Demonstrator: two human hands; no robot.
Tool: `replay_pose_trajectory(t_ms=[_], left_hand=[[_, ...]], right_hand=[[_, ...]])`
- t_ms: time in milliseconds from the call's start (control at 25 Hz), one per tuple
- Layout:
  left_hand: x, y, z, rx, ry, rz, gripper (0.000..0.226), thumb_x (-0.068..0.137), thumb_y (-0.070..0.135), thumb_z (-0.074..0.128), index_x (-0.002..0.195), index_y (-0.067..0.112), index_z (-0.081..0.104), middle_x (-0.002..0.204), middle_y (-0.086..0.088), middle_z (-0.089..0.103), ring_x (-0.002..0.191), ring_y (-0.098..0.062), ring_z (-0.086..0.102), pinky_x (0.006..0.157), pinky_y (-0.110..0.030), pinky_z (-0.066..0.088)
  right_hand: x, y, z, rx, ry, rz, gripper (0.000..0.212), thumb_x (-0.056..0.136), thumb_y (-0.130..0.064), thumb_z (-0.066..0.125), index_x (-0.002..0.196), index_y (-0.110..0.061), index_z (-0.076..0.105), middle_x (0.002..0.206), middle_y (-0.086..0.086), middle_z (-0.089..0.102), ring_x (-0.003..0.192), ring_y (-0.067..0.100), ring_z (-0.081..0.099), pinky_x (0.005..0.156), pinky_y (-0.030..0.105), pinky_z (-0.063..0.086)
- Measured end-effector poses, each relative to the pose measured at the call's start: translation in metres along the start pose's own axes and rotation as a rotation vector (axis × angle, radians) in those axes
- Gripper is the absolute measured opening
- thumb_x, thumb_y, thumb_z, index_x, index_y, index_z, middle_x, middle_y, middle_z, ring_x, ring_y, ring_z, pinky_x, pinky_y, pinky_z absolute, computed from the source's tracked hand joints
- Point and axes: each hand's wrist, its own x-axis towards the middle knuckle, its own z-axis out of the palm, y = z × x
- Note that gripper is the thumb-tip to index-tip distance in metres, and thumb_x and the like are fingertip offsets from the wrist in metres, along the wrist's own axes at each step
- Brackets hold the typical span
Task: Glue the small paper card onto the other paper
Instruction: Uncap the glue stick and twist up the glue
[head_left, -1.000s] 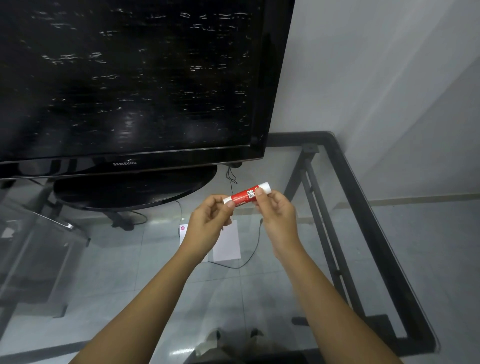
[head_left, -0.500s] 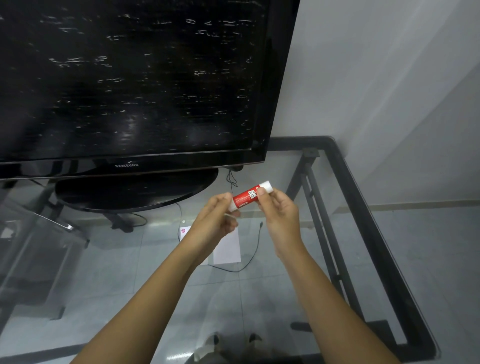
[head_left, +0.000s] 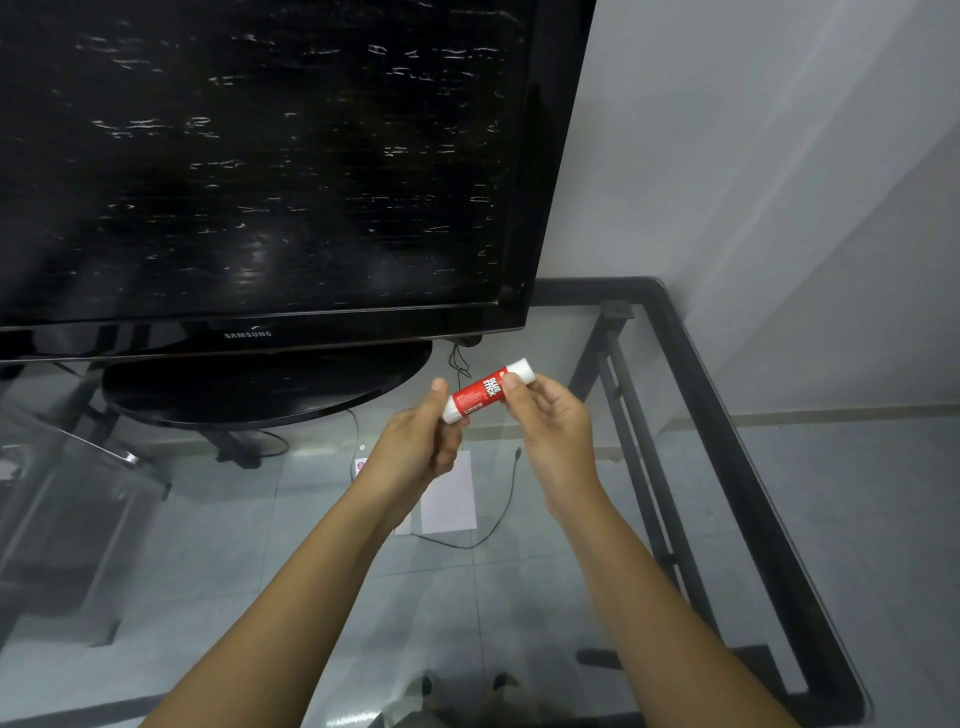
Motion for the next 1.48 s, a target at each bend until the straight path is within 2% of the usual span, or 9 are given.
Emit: replay_pose_trajectory(t_ms=[120, 280, 560, 800, 1040, 1160, 1240, 1400, 1480], left_hand=[[0.003, 0.006, -0.002, 0.010, 0.009, -0.151, 0.047, 0.091, 0.053, 0.041, 0.074, 0.013, 0.059, 0.048, 0.002, 0.051, 0.042, -0.008, 0.043, 0.046, -0.019, 0.039], [0.000, -0.001, -0.005, 0.083, -0.007, 0.200, 0.025, 0.092, 0.042, 0.048, 0.090, 0.020, 0.059, 0.063, 0.008, 0.057, 0.059, -0.006, 0.050, 0.062, -0.023, 0.044], [0.000, 0.000, -0.001, 0.265, -0.039, 0.240, 0.035, 0.092, 0.048, 0.043, 0.080, 0.019, 0.058, 0.060, 0.005, 0.058, 0.053, -0.008, 0.049, 0.058, -0.025, 0.043], [-0.003, 0.002, -0.001, 0.498, 0.046, 0.399, 0.030, 0.094, 0.043, 0.039, 0.078, 0.022, 0.055, 0.065, 0.003, 0.057, 0.054, -0.002, 0.050, 0.054, -0.018, 0.043], [-0.006, 0.002, 0.004, 0.272, -0.090, 0.193, 0.037, 0.092, 0.049, 0.042, 0.076, 0.020, 0.058, 0.054, 0.009, 0.055, 0.050, -0.004, 0.048, 0.059, -0.023, 0.042], [-0.005, -0.002, -0.002, 0.808, 0.098, 0.583, 0.022, 0.089, 0.037, 0.055, 0.099, 0.018, 0.059, 0.075, 0.014, 0.056, 0.065, -0.004, 0.054, 0.058, -0.009, 0.040], [-0.005, -0.007, -0.001, 0.940, 0.201, 0.754, 0.026, 0.087, 0.030, 0.061, 0.106, 0.014, 0.058, 0.085, 0.012, 0.053, 0.072, -0.005, 0.053, 0.060, -0.005, 0.038], [-0.003, -0.003, 0.000, 0.150, -0.008, 0.365, 0.017, 0.086, 0.038, 0.056, 0.090, 0.022, 0.058, 0.076, 0.006, 0.069, 0.069, -0.005, 0.064, 0.067, -0.023, 0.050], [-0.001, -0.004, -0.002, 0.183, 0.015, 0.419, 0.010, 0.086, 0.036, 0.059, 0.089, 0.027, 0.058, 0.086, 0.002, 0.069, 0.078, -0.011, 0.066, 0.069, -0.034, 0.055]], right_hand=[[-0.001, 0.003, 0.002, -0.033, 0.006, -0.002, 0.019, 0.079, -0.042, 0.062, 0.095, -0.031, 0.063, 0.092, -0.013, 0.069, 0.091, 0.001, 0.064, 0.069, 0.006, 0.048], [0.002, 0.000, 0.000, 0.030, 0.027, -0.003, 0.014, 0.076, -0.046, 0.062, 0.081, -0.033, 0.065, 0.078, -0.022, 0.070, 0.086, -0.003, 0.065, 0.066, 0.007, 0.048], [0.003, 0.001, -0.001, 0.098, 0.054, 0.048, 0.011, 0.087, -0.034, 0.059, 0.085, -0.028, 0.067, 0.080, -0.013, 0.071, 0.088, 0.003, 0.066, 0.070, 0.009, 0.049], [-0.001, 0.000, -0.001, 0.131, -0.025, 0.094, 0.023, 0.083, -0.045, 0.055, 0.088, -0.026, 0.067, 0.081, -0.013, 0.071, 0.092, 0.003, 0.065, 0.072, 0.009, 0.048], [0.001, -0.002, -0.002, 0.102, 0.022, 0.068, 0.022, 0.082, -0.046, 0.055, 0.084, -0.027, 0.066, 0.075, -0.018, 0.070, 0.087, -0.004, 0.064, 0.071, 0.007, 0.048], [0.002, -0.003, -0.004, 0.078, 0.037, 0.080, 0.027, 0.078, -0.051, 0.055, 0.087, -0.028, 0.066, 0.079, -0.014, 0.070, 0.088, 0.000, 0.065, 0.071, 0.008, 0.050], [0.002, -0.003, -0.005, 0.070, 0.018, 0.091, 0.035, 0.075, -0.054, 0.055, 0.092, -0.026, 0.066, 0.087, -0.008, 0.069, 0.092, 0.005, 0.065, 0.074, 0.011, 0.050], [0.004, -0.005, -0.005, 0.061, -0.018, 0.072, 0.030, 0.074, -0.052, 0.056, 0.089, -0.028, 0.066, 0.092, -0.006, 0.070, 0.096, 0.008, 0.065, 0.079, 0.016, 0.050], [0.005, -0.007, -0.004, 0.044, -0.026, 0.070, 0.027, 0.075, -0.051, 0.057, 0.089, -0.030, 0.066, 0.093, -0.006, 0.070, 0.096, 0.008, 0.065, 0.077, 0.014, 0.050]])
